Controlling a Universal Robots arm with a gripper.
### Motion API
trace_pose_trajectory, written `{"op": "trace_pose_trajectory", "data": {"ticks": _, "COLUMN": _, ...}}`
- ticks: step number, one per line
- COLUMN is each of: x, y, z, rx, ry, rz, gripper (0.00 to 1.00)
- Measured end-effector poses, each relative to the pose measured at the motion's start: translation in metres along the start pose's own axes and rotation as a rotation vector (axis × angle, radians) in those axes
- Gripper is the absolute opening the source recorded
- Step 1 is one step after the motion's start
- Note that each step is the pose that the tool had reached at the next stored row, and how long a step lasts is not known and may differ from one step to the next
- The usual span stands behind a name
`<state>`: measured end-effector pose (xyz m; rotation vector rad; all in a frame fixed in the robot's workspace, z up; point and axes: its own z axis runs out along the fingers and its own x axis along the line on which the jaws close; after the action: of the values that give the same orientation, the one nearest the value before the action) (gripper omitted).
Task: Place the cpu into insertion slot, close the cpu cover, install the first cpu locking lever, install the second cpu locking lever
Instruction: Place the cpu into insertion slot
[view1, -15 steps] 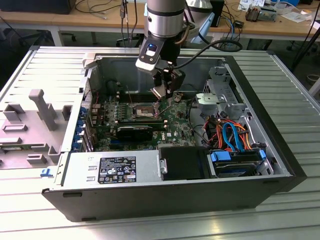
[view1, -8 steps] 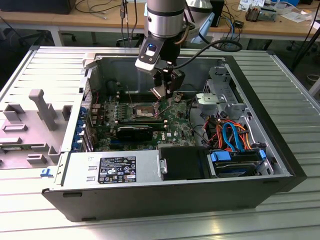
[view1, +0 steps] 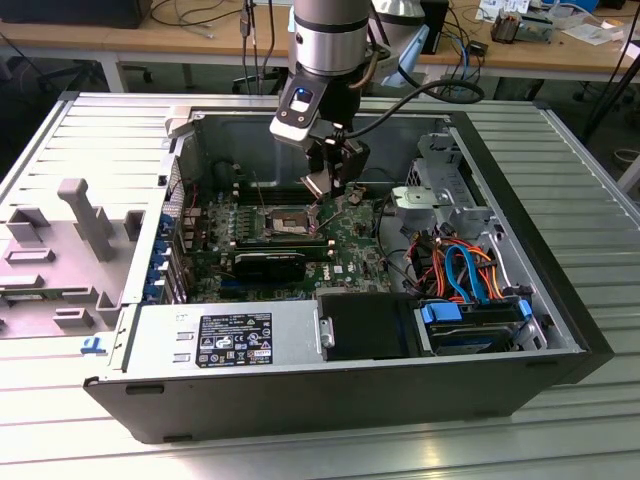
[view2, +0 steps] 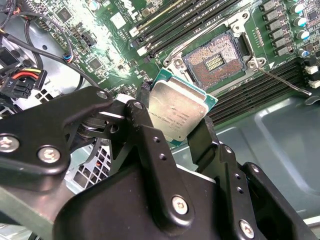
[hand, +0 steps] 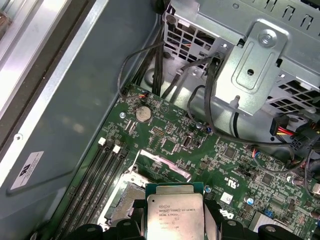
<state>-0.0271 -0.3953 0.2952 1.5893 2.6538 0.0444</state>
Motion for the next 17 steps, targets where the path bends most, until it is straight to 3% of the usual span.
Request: {"op": "trace_pose_trajectory", "data": {"ticks": 17, "x": 0.0, "y": 0.0, "z": 0.0001, "rx": 0.0002, "ry": -0.0004, "rz": 0.009, "gripper": 0.55}}
